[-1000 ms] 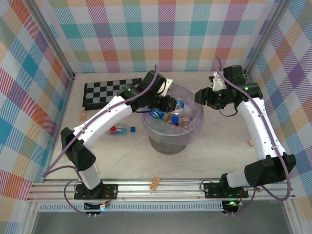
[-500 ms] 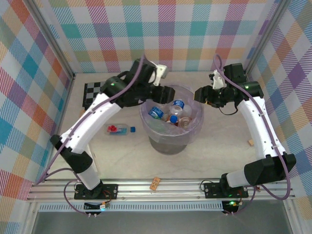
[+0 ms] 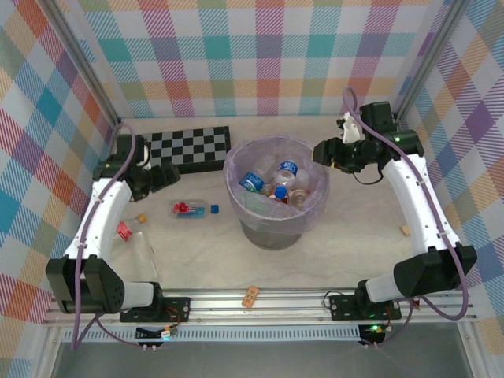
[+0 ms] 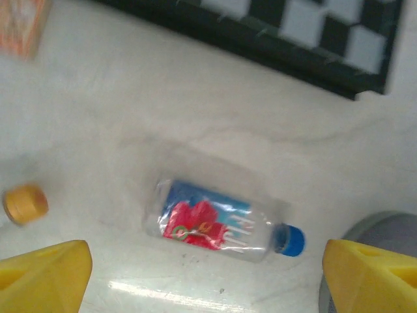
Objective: Put the plastic bottles in the bin
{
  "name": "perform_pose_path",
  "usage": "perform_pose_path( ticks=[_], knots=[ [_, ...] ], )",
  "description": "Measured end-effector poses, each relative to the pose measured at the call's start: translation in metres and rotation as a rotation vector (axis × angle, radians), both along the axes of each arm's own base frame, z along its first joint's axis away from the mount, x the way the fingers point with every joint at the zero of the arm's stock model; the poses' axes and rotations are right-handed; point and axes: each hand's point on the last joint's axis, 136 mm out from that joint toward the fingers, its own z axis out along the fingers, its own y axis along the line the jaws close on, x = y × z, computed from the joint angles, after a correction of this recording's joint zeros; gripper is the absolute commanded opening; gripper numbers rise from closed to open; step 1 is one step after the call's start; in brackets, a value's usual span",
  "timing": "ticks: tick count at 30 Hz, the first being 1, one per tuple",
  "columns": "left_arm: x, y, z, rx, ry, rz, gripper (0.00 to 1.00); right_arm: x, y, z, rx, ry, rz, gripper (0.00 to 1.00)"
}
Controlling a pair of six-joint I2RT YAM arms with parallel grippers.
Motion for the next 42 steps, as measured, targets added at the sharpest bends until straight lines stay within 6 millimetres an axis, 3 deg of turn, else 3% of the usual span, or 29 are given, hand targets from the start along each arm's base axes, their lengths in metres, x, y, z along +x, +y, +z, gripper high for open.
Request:
perform_pose_path(
  ticks=[4,10,18,27,32,39,42],
  knots=[
    [-0.014,-0.007,-0.043,-0.111,0.041,0.119,1.0,0.004,0.001,-0.006,-0.003,0.015,0.0,0.56],
    [-0.009,-0.015,-0.082,-0.264,0.014,0.314,1.0,0.005,0.001,-0.008,-0.006,0.017,0.003,0.56],
    [0.018,-0.04,-0.102,-0.356,0.008,0.404,1.0,0.007,0.001,-0.009,-0.01,0.014,0.01,0.56],
    [0.028,-0.07,-0.132,-0.351,0.034,0.423,0.99,0.007,0.001,-0.009,-0.014,0.007,0.016,0.57],
    [0.027,-0.072,-0.137,-0.332,0.043,0.432,0.88,0.008,0.001,-0.009,-0.017,0.005,0.016,0.57],
    [0.028,-0.075,-0.138,-0.32,0.031,0.426,0.64,0.008,0.001,-0.009,-0.017,0.005,0.016,0.56],
    [0.028,-0.075,-0.136,-0.312,0.025,0.421,0.6,0.008,0.001,-0.009,-0.017,0.005,0.016,0.57]
  ],
)
